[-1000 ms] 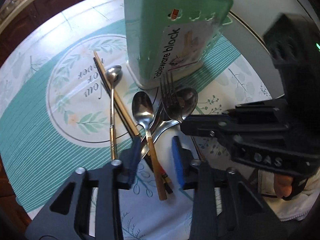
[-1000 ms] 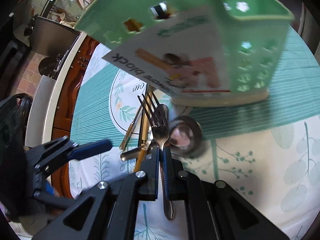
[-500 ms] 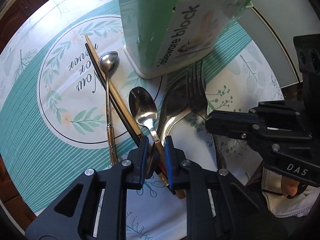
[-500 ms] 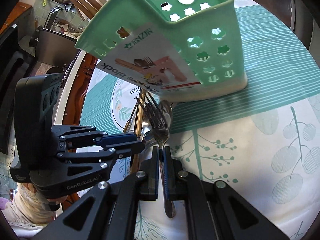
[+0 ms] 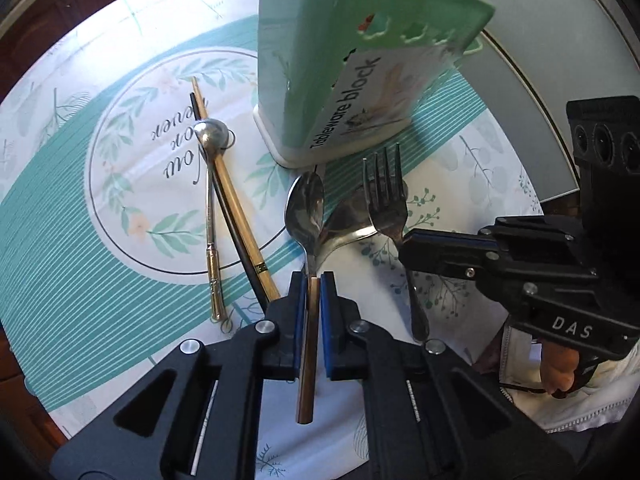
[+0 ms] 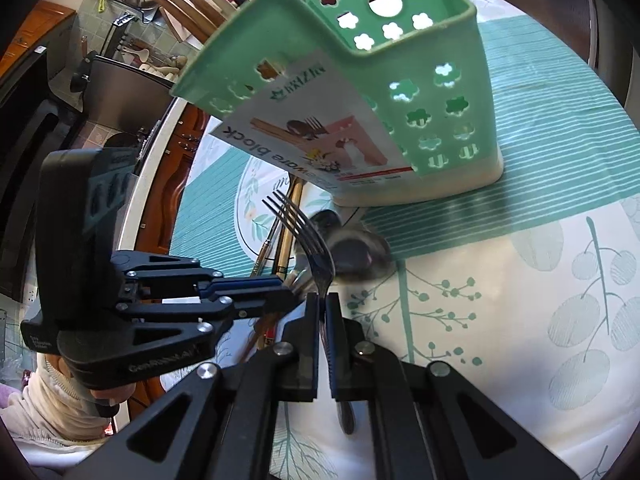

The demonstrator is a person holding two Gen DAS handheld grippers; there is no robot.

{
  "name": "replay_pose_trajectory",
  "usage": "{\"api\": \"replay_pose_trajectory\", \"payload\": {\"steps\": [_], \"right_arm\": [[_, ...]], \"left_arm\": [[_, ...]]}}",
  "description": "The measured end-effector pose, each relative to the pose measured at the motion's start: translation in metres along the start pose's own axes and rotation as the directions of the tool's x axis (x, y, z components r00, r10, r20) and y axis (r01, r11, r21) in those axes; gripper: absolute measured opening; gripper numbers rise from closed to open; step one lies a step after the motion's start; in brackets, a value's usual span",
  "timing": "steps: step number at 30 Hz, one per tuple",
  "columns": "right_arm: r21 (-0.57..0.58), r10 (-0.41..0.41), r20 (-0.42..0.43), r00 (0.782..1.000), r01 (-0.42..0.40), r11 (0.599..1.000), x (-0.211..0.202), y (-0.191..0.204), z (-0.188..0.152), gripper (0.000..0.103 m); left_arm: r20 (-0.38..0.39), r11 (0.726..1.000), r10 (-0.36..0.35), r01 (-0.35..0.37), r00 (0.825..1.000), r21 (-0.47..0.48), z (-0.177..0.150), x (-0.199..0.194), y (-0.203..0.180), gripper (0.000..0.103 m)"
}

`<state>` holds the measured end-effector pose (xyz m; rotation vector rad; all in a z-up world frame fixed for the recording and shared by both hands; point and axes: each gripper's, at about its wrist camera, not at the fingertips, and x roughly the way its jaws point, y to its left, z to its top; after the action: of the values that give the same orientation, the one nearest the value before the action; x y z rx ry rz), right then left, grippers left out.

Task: Organize utensils
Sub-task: 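Close the left gripper on a silver spoon handle while the right gripper holds the fork, then lift the spoon over the holder and open the left gripper while the right gripper carries the fork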

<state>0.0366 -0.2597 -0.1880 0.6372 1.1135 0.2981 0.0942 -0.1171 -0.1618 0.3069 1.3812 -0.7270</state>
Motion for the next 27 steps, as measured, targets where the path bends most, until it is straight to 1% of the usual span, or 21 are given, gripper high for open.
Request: {"api": "replay_pose_trajectory", "payload": {"steps": [4,6,9,10,15,17,20,22,24,25,26,27], "right_arm": [[-0.018,0.008,0.013,1.0,-0.007,1.0,-0.007,0.003,-0.002,0.002],[-0.025,0.012,0.018,1.0,-0.012,1.0,-0.009,0.004,-0.002,0.002],[-0.04,0.017,0.021,1.0,-0.016,0.999,-0.011,0.008,-0.004,0.0],[-0.044,0.018,0.02,1.0,-0.017,0.999,-0.011,0.009,-0.004,0.0],[-0.061,0.022,0.035,0.999,-0.02,0.998,-0.016,0.014,-0.008,0.0],[-0.07,0.019,0.044,0.999,-0.015,0.997,-0.02,0.016,-0.008,0.0],[-0.067,-0.011,0.048,0.999,0.014,0.998,-0.023,0.012,-0.007,0.0],[-0.07,-0.011,0.022,1.0,0.012,0.997,-0.02,0.011,-0.007,0.004],[-0.099,-0.025,0.004,1.0,0.025,0.995,-0.015,0.015,-0.008,0.004],[-0.117,-0.033,-0.003,0.999,0.033,0.993,-0.012,0.018,-0.009,0.009],[-0.134,-0.05,-0.01,0.999,0.048,0.99,-0.008,0.021,-0.01,0.017],[-0.148,-0.076,-0.013,0.997,0.073,0.986,-0.004,0.024,-0.01,0.02]], "left_arm": [[0.023,1.0,-0.01,0.01,1.0,-0.008,-0.012,-0.008,-0.003,0.005],[0.026,0.999,-0.035,0.036,0.999,-0.018,-0.016,-0.011,-0.003,0.005],[0.031,0.999,-0.026,0.027,0.999,-0.037,-0.023,-0.01,0.0,0.005],[0.036,0.998,-0.042,0.044,0.998,-0.046,-0.025,-0.011,0.001,0.005],[0.12,0.999,-0.025,0.029,0.992,-0.032,-0.037,-0.029,-0.005,0.005],[0.137,0.999,-0.015,0.02,0.99,-0.03,-0.039,-0.034,-0.007,0.005],[0.156,0.999,-0.021,0.028,0.987,-0.043,-0.042,-0.039,-0.008,0.005],[0.174,0.999,-0.019,0.027,0.984,-0.044,-0.046,-0.046,-0.008,0.005],[0.194,0.999,-0.019,0.028,0.981,-0.042,-0.048,-0.051,-0.01,0.005],[0.203,0.998,-0.024,0.034,0.979,-0.044,-0.048,-0.052,-0.012,0.005],[0.212,0.998,-0.025,0.035,0.977,-0.045,-0.049,-0.054,-0.013,0.005],[0.221,0.998,-0.027,0.039,0.975,-0.049,-0.05,-0.057,-0.012,0.005]]}}
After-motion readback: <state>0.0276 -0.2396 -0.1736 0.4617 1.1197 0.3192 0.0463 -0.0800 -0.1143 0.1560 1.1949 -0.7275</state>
